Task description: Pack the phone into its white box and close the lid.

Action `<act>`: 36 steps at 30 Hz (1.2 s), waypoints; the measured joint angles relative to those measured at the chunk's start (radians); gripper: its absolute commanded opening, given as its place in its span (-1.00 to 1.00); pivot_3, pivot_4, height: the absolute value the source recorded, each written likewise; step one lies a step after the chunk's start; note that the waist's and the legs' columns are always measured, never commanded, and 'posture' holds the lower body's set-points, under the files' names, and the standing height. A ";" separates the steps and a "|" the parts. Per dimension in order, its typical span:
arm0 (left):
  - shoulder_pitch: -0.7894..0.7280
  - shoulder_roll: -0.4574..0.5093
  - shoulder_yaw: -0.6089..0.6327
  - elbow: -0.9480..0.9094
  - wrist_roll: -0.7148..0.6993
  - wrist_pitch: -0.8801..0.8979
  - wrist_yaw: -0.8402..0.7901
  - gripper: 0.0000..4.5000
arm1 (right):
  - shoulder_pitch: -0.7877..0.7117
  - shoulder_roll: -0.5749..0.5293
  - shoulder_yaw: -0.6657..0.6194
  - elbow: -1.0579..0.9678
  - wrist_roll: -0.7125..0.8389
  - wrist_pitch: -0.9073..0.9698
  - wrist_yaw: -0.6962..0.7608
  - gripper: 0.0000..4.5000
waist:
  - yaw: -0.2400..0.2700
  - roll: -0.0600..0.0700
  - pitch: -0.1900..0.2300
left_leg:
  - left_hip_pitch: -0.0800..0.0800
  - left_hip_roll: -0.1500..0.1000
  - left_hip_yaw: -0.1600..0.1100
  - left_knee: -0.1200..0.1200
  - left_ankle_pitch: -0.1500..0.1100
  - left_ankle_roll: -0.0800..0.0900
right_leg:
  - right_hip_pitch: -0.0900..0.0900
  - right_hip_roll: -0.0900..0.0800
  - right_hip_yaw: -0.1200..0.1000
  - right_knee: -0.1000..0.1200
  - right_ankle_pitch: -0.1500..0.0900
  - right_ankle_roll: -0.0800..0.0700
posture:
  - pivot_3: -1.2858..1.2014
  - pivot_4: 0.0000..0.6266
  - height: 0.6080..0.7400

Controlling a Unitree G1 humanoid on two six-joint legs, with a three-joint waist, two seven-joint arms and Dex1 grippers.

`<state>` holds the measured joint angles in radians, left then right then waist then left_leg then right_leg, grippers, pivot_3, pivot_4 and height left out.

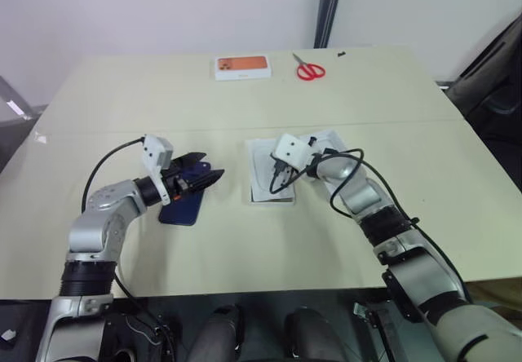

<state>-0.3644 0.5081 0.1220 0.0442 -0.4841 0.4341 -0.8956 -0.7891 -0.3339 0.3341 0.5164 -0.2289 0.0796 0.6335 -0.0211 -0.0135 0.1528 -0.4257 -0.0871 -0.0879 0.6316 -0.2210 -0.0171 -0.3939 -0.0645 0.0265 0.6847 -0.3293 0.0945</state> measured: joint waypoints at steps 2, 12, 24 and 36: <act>-0.001 -0.001 -0.008 0.000 0.004 -0.001 0.007 0.81 | 0.001 -0.010 0.005 -0.012 -0.019 0.001 0.001 -0.98 | 0.000 0.000 0.000 | 0.000 0.000 0.000 0.000 0.000 0.000 | 0.000 0.000 0.000 0.000 0.000 0.000 | 0.03 -0.52 0.91; -0.025 -0.009 -0.023 0.025 0.025 -0.027 0.023 0.81 | 0.066 -0.058 0.003 -0.140 -0.030 0.070 0.046 -0.98 | 0.002 0.000 0.000 | 0.000 0.000 0.000 0.000 0.000 0.000 | 0.000 0.000 0.000 0.000 0.000 0.000 | 0.03 -0.52 0.91; -0.034 -0.011 -0.030 0.043 0.045 -0.035 0.025 0.81 | 0.118 -0.054 0.006 -0.259 0.018 0.081 0.143 -0.98 | 0.003 0.000 0.000 | 0.000 0.000 0.000 0.000 0.000 0.000 | 0.000 0.000 0.000 0.000 0.000 0.000 | 0.03 -0.52 0.91; -0.034 -0.021 -0.032 0.050 0.062 -0.051 0.031 0.81 | 0.176 -0.102 0.060 -0.355 0.019 0.089 0.283 -0.98 | 0.004 0.000 0.000 | 0.000 0.000 0.000 0.000 0.000 0.000 | 0.000 0.000 0.000 0.000 0.000 0.000 | 0.03 -0.52 0.91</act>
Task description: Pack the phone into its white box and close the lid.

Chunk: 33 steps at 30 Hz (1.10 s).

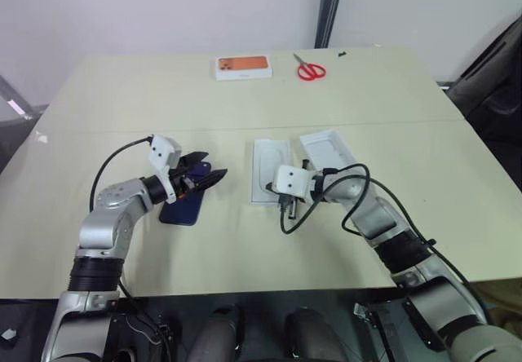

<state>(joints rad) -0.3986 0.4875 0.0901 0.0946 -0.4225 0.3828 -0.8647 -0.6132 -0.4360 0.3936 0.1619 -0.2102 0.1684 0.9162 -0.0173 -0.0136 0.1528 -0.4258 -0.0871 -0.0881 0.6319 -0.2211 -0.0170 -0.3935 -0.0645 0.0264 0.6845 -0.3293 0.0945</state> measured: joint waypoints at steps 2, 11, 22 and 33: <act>0.000 0.000 0.000 0.000 0.000 0.000 0.000 0.81 | 0.000 -0.007 0.000 -0.014 0.011 0.015 0.028 -0.98 | 0.001 0.000 0.000 | 0.000 0.000 0.000 0.000 0.000 0.000 | 0.000 0.000 0.000 0.000 0.000 0.000 | 0.03 -0.52 0.91; 0.000 -0.001 -0.008 0.003 0.021 -0.011 0.006 0.81 | -0.005 -0.010 -0.005 -0.023 0.035 0.032 0.036 -0.98 | 0.002 0.000 0.000 | 0.000 0.000 0.000 0.000 0.000 0.000 | 0.000 0.000 0.000 0.000 0.000 0.000 | 0.03 -0.52 0.91; -0.001 -0.002 -0.008 0.003 0.021 -0.018 0.013 0.81 | -0.125 0.044 -0.049 0.177 -0.021 -0.076 -0.181 -0.98 | 0.001 0.000 0.000 | 0.000 0.000 0.000 0.000 0.000 0.000 | 0.000 0.000 0.000 0.000 0.000 0.000 | 0.03 -0.52 0.91; -0.001 -0.002 -0.024 0.003 0.022 -0.018 0.012 0.81 | -0.085 0.049 0.038 0.152 -0.077 -0.091 -0.091 -0.98 | -0.002 0.000 0.000 | 0.000 0.000 0.000 0.000 0.000 0.000 | 0.000 0.000 0.000 0.000 0.000 0.000 | 0.03 -0.52 0.91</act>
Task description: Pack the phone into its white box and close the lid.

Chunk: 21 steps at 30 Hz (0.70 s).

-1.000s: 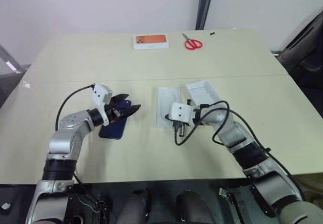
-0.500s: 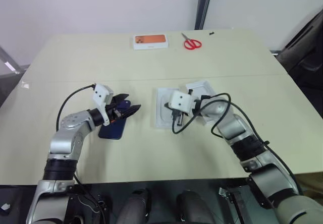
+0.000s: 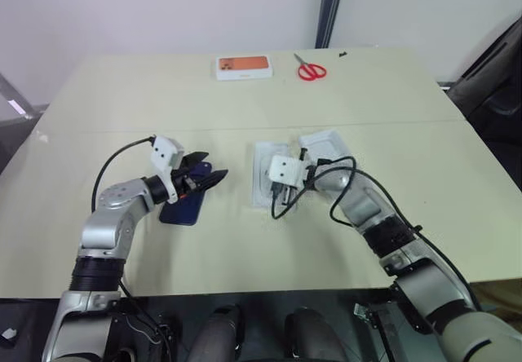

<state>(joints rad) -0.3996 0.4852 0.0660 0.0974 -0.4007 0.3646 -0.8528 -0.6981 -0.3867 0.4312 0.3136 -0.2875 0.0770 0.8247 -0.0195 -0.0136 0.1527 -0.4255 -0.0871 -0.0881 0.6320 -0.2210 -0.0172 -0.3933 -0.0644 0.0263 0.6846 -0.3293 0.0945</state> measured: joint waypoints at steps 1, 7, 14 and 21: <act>0.000 0.000 -0.001 0.000 0.000 0.000 0.000 0.81 | 0.011 -0.007 0.000 -0.022 0.006 0.005 0.021 -0.98 | 0.001 0.000 0.000 | 0.000 0.000 0.000 0.000 0.000 0.000 | 0.000 0.000 0.000 0.000 0.000 0.000 | 0.03 -0.52 0.91; 0.000 0.001 -0.001 0.000 -0.001 0.005 0.006 0.81 | 0.040 -0.024 -0.002 -0.073 0.017 0.007 0.060 -0.98 | 0.001 0.000 0.000 | 0.000 0.000 0.000 0.000 0.000 0.000 | 0.000 0.000 0.000 0.000 0.000 0.000 | 0.03 -0.52 0.91; -0.005 0.095 0.014 0.042 -0.021 0.122 -0.020 0.81 | 0.026 0.003 -0.051 -0.050 0.048 0.030 0.008 -0.98 | -0.002 0.000 0.000 | 0.000 0.000 0.000 -0.001 0.000 0.000 | -0.001 0.000 0.000 0.000 0.000 0.000 | 0.03 -0.52 0.91; -0.084 0.269 0.081 0.208 -0.075 0.315 -0.115 0.81 | -0.027 0.144 -0.113 -0.098 0.147 0.161 -0.015 -0.98 | -0.006 0.000 0.000 | 0.000 0.000 -0.001 -0.001 0.000 0.000 | -0.001 0.001 0.000 0.001 0.000 0.000 | 0.03 -0.52 0.91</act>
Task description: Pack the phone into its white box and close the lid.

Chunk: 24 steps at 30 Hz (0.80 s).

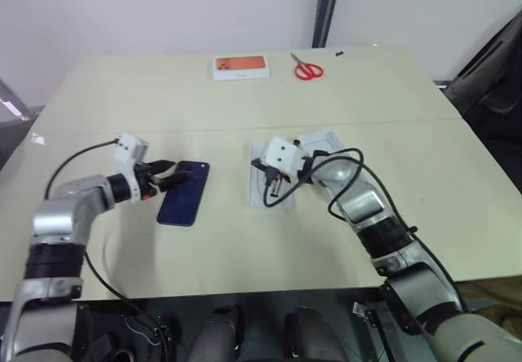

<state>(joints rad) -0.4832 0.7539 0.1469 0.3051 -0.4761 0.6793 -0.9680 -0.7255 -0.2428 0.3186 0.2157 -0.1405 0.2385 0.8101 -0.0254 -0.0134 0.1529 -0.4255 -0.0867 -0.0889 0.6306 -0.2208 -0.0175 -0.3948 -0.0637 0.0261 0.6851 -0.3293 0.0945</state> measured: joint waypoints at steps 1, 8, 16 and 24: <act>-0.007 0.017 0.005 0.030 -0.007 0.030 -0.015 0.81 | 0.000 0.018 0.010 -0.002 -0.001 0.006 -0.006 -0.98 | 0.000 0.000 0.000 | 0.000 0.000 0.000 0.000 0.000 0.000 | -0.001 0.000 0.000 0.000 0.000 0.000 | 0.03 -0.52 0.91; -0.080 0.073 0.022 0.226 -0.037 0.234 -0.108 0.81 | -0.076 0.119 0.124 0.037 -0.042 0.107 -0.014 -0.98 | 0.000 0.000 0.000 | 0.000 0.000 0.000 0.000 0.000 0.000 | -0.005 0.000 -0.001 0.001 0.000 0.000 | 0.03 -0.52 0.91; -0.128 0.054 -0.035 0.287 -0.030 0.325 -0.168 0.81 | -0.118 0.184 0.240 0.149 -0.084 0.263 0.036 -0.98 | -0.001 0.000 0.000 | 0.000 -0.001 -0.001 0.000 0.000 0.000 | -0.005 0.000 -0.001 0.001 0.000 0.000 | 0.03 -0.52 0.91; -0.144 0.010 -0.059 0.313 0.013 0.292 -0.218 0.81 | -0.134 0.194 0.259 0.174 -0.111 0.274 0.008 -0.98 | 0.009 0.002 -0.003 | 0.005 -0.002 -0.001 0.000 0.000 0.000 | 0.000 -0.001 0.000 0.001 0.000 0.000 | 0.03 -0.52 0.91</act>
<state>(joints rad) -0.6270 0.7641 0.0880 0.6176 -0.4630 0.9714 -1.1860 -0.8592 -0.0484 0.5781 0.3894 -0.2520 0.5124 0.8181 -0.0164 -0.0118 0.1500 -0.4207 -0.0883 -0.0898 0.6308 -0.2208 -0.0178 -0.3946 -0.0649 0.0257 0.6864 -0.3293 0.0946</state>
